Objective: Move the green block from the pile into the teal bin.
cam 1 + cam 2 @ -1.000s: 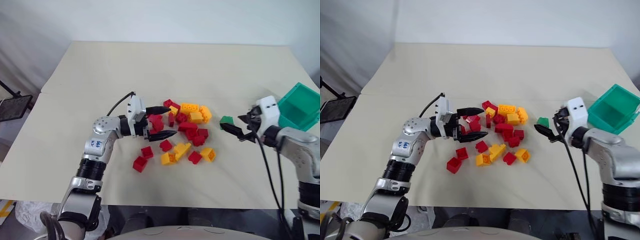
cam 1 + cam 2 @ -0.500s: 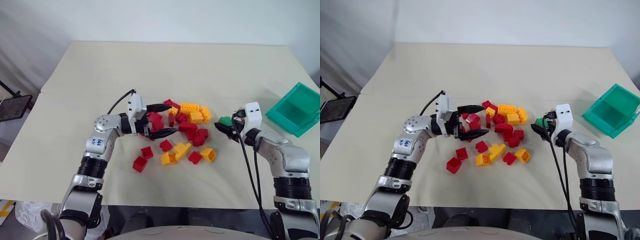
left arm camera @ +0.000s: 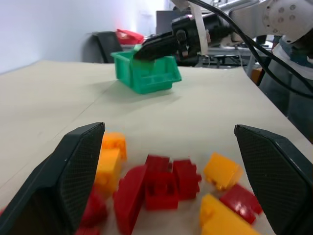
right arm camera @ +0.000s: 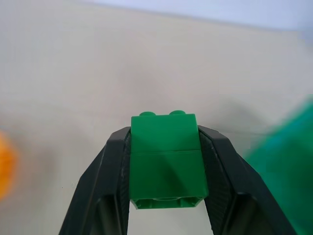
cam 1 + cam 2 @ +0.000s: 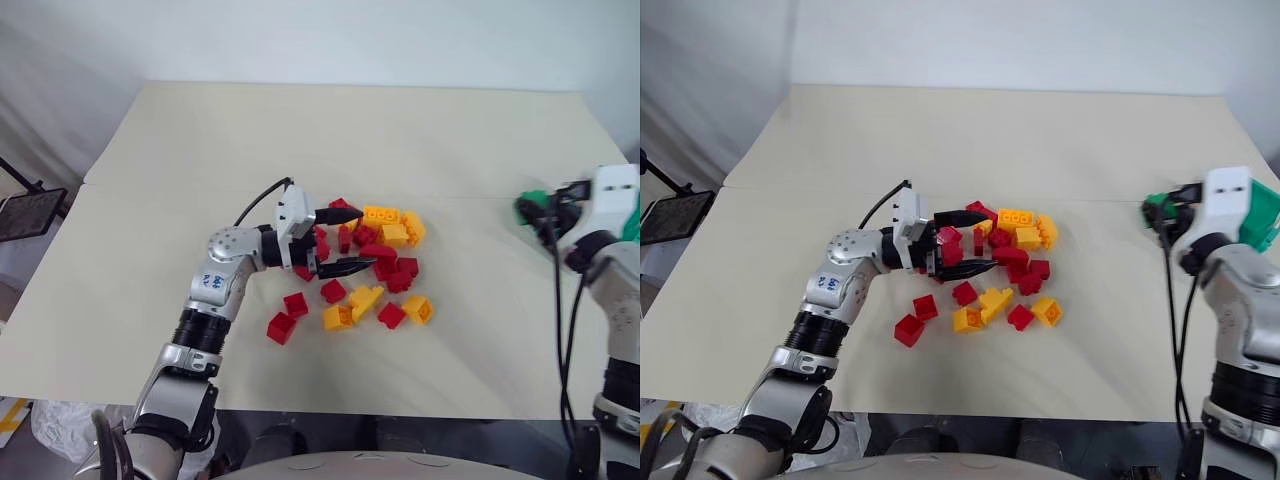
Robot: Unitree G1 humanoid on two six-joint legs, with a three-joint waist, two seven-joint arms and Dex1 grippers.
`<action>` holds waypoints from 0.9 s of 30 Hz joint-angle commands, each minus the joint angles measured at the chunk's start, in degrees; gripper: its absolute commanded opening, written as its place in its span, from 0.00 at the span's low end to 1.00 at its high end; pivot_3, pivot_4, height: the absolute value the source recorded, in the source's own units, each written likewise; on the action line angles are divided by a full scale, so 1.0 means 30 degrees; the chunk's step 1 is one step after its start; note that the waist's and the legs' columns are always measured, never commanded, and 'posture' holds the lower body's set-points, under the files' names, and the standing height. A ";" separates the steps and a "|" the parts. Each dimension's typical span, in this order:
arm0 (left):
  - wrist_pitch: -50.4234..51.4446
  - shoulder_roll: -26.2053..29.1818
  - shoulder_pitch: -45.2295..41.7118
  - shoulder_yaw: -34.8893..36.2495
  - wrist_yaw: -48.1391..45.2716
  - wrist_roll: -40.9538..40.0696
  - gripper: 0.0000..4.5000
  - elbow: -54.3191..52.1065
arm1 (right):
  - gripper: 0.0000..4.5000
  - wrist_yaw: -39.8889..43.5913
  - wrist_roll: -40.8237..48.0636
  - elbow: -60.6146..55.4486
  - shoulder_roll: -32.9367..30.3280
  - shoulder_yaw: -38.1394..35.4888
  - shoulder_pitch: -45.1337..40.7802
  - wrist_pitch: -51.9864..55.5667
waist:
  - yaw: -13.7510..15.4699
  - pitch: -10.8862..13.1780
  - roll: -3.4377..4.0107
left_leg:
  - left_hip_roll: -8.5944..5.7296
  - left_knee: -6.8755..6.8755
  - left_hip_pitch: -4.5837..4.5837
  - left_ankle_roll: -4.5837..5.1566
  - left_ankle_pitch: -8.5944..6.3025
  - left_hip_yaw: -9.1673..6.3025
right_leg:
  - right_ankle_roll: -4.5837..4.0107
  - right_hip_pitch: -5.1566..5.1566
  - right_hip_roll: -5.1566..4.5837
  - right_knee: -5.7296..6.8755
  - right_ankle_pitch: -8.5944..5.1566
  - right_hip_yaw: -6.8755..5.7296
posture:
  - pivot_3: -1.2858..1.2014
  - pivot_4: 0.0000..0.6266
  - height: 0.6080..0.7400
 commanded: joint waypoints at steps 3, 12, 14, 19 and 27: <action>-0.1087 -0.1425 -0.2043 -0.0592 0.0369 0.0818 1.00 0.2088 | 0.33 -0.1474 -0.2292 0.6079 -0.2141 -0.0566 -0.2294 -0.4668 | -0.0021 0.0000 -0.0001 | -0.0008 0.0000 0.0003 0.0004 0.0002 0.0021 | 0.0001 0.0002 -0.0002 -0.0005 0.0000 0.0009 | 0.52 0.24 1.00; -0.2146 -0.2264 -0.3746 -0.0358 0.1283 0.1661 1.00 0.4506 | 0.61 -0.0867 -0.4054 1.6254 -0.3019 0.1472 -0.6242 -1.0418 | -0.0379 0.0000 0.0001 | 0.0004 -0.0081 0.0026 0.0014 0.0009 0.0054 | 0.0000 -0.0005 0.0002 -0.0023 0.0000 0.0013 | 0.52 0.24 1.00; -0.2105 -0.2248 -0.3729 -0.0305 0.1379 0.1693 1.00 0.4507 | 0.76 -0.0657 -0.4030 1.7189 -0.3153 0.1644 -0.6715 -1.0979 | -0.0384 0.0001 0.0003 | 0.0003 -0.0086 0.0018 0.0023 0.0014 0.0042 | 0.0000 -0.0006 -0.0006 -0.0027 0.0000 0.0004 | 0.52 0.24 1.00; -0.1857 -0.2154 -0.3538 -0.0118 0.1748 0.1671 1.00 0.4336 | 0.99 -0.0118 -0.3961 1.8130 -0.3421 0.2010 -0.7166 -1.1770 | -0.0366 0.0001 0.0003 | 0.0000 -0.0090 0.0002 0.0025 0.0015 0.0025 | 0.0002 -0.0007 -0.0012 -0.0042 0.0001 -0.0006 | 0.52 0.24 1.00; 0.0584 -0.1230 -0.3004 0.1371 0.1798 0.0178 1.00 0.3211 | 0.99 0.3967 -0.2181 1.1124 -0.3386 0.2589 -0.4451 -0.9209 | -0.0419 0.0001 0.0003 | 0.0008 -0.0096 0.0000 0.0024 0.0015 -0.0005 | 0.0002 -0.0013 -0.0012 -0.0040 0.0001 -0.0008 | 0.52 0.24 1.00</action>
